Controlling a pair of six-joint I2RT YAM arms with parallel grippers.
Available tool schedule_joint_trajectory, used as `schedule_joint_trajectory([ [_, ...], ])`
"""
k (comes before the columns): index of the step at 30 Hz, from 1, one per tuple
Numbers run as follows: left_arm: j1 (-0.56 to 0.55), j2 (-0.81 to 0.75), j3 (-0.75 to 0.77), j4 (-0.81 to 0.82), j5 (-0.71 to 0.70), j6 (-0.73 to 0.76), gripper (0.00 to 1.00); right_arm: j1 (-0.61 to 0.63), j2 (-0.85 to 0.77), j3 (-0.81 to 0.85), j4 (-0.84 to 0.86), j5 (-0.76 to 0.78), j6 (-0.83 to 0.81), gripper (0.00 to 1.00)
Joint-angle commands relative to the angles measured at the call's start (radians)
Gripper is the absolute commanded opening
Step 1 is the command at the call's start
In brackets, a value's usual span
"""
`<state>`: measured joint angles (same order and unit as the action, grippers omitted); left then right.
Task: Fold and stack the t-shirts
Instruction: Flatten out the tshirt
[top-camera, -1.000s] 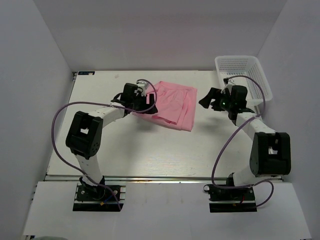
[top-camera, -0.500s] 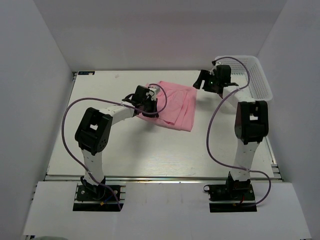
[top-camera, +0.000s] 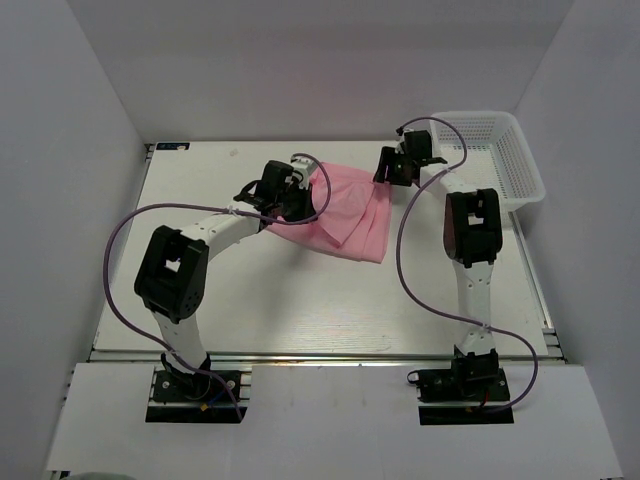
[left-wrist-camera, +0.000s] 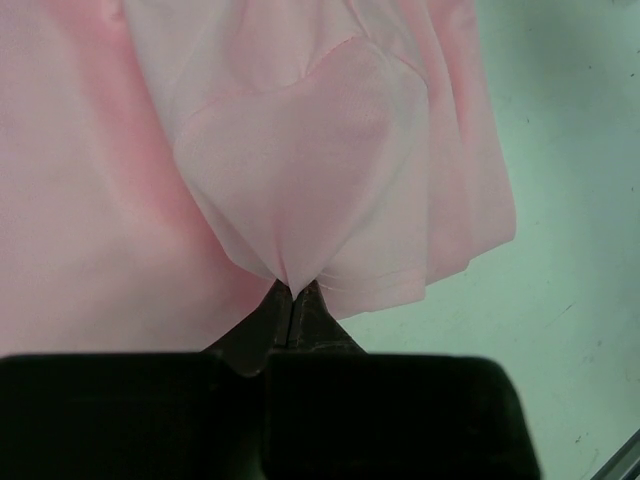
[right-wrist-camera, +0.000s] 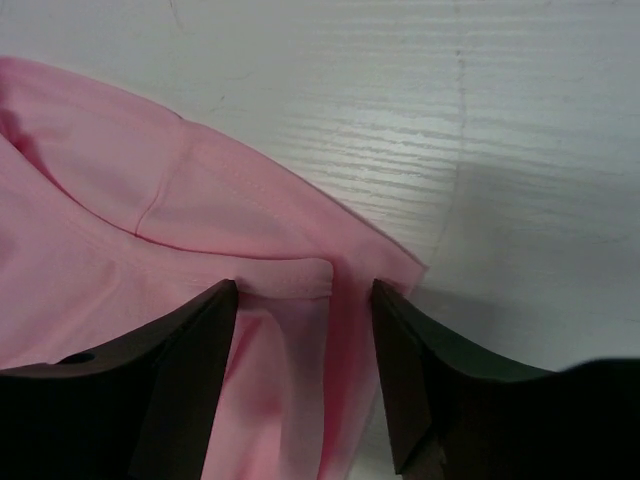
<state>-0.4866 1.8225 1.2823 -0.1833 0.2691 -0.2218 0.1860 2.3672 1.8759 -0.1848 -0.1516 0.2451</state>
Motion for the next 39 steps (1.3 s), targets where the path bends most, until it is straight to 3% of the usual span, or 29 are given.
schedule_joint_trajectory([
  [1, -0.004, -0.043, 0.002, -0.008, -0.007, -0.002, 0.00, 0.012, 0.010, 0.051, -0.007, -0.022, -0.010, 0.60],
  [2, -0.004, -0.043, 0.002, -0.008, -0.007, -0.002, 0.00, 0.013, 0.013, 0.054, -0.007, -0.025, -0.010, 0.55],
  [3, -0.004, -0.052, 0.002, -0.008, -0.007, -0.002, 0.00, 0.012, 0.012, 0.052, -0.007, -0.025, -0.006, 0.42],
  [4, -0.004, -0.052, 0.002, -0.008, -0.007, -0.002, 0.00, 0.010, 0.009, 0.052, -0.007, -0.028, 0.002, 0.13],
  [5, -0.004, -0.063, 0.002, -0.008, -0.007, -0.002, 0.00, 0.010, 0.007, 0.051, -0.004, -0.031, 0.003, 0.03],
  [6, -0.004, -0.063, 0.011, -0.008, -0.019, -0.002, 0.00, 0.010, -0.015, 0.049, 0.002, -0.034, 0.006, 0.00],
  [11, -0.004, -0.152, 0.011, -0.030, -0.120, 0.007, 0.00, 0.018, -0.134, -0.046, 0.076, -0.025, -0.018, 0.00],
  [19, -0.004, -0.434, 0.000, -0.061, -0.333, 0.025, 0.00, 0.021, -0.523, -0.265, 0.174, -0.055, -0.105, 0.00],
  [22, -0.004, -0.556, -0.009, -0.071, -0.395, 0.035, 0.00, 0.023, -0.699, -0.380, 0.203, -0.136, -0.141, 0.00],
  [30, -0.004, -0.834, 0.023, -0.090, -0.315, 0.111, 0.00, 0.023, -1.085, -0.500, 0.225, -0.204, -0.185, 0.00],
  [36, -0.004, -0.953, -0.006, -0.111, -0.306, 0.085, 0.00, 0.021, -1.345, -0.592, 0.234, -0.183, -0.193, 0.00],
  [39, -0.004, -0.963, -0.064, -0.091, -0.306, 0.049, 0.00, 0.021, -1.390, -0.658, 0.209, -0.175, -0.136, 0.00],
])
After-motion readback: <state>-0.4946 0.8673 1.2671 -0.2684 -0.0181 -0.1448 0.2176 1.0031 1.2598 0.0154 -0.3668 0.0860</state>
